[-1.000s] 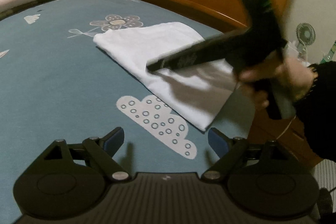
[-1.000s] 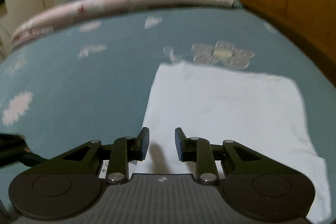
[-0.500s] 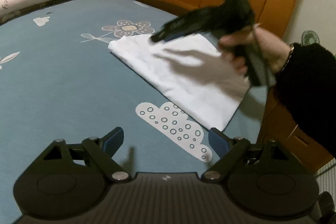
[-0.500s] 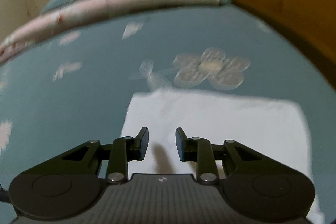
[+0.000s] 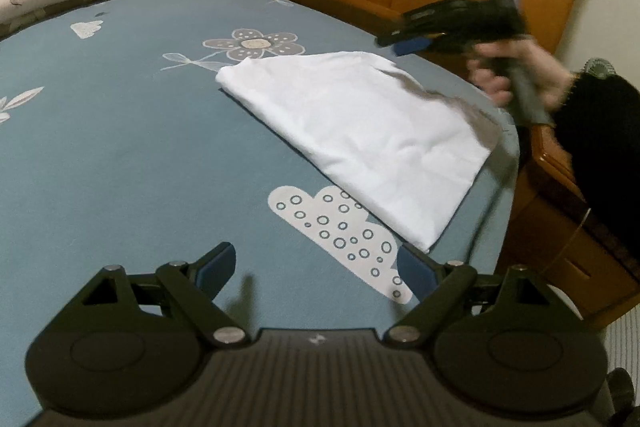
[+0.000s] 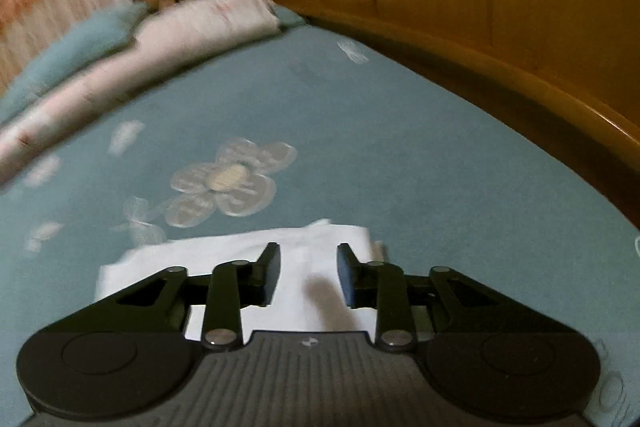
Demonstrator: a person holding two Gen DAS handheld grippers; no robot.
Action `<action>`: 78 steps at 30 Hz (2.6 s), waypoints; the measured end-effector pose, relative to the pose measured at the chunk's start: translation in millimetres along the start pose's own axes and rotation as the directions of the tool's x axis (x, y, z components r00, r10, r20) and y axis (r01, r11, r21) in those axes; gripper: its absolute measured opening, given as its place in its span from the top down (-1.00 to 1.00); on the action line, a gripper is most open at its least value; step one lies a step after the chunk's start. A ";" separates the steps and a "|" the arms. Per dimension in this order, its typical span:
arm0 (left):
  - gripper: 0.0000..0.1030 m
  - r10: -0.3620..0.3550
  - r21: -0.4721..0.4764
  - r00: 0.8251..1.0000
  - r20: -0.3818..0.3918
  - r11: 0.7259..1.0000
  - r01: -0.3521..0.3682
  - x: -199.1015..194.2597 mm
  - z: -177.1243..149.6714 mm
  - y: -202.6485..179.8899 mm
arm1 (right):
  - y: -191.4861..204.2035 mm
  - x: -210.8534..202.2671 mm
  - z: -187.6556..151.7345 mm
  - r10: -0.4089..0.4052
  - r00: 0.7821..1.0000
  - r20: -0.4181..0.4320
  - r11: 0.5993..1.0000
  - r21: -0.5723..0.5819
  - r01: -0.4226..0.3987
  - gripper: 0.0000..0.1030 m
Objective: Fold clothes
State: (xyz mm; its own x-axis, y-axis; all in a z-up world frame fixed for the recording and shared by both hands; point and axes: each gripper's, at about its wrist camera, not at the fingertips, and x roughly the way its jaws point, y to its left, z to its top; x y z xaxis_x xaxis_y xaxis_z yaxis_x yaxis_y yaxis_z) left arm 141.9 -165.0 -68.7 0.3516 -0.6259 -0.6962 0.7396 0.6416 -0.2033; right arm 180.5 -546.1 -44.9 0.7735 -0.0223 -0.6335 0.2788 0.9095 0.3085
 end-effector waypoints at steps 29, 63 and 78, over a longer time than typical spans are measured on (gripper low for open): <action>-0.78 0.077 0.058 0.997 -0.009 0.995 -0.076 -25.0 -9.3 -43.3 | -24.6 -97.9 -106.0 0.055 0.998 -0.027 0.996 0.070 -0.053 -0.10; -0.98 0.196 0.011 0.954 0.228 0.979 -0.203 -84.8 -50.3 -62.1 | -24.5 -142.7 -114.4 -0.064 0.992 0.109 0.997 0.057 0.058 -0.81; -0.98 0.158 0.016 0.972 0.176 0.986 -0.163 -65.8 -48.4 -55.1 | -66.5 -79.6 -85.3 0.022 0.999 0.035 0.975 0.220 -0.030 -0.79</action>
State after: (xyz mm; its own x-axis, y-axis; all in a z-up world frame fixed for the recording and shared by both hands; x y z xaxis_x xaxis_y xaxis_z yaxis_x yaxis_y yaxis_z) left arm 50.2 -137.8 -45.1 0.5593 -0.5850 -0.5874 0.6817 0.7277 -0.0756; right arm 51.8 -569.3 -75.4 0.7989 -0.0163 -0.6013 0.3744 0.7958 0.4759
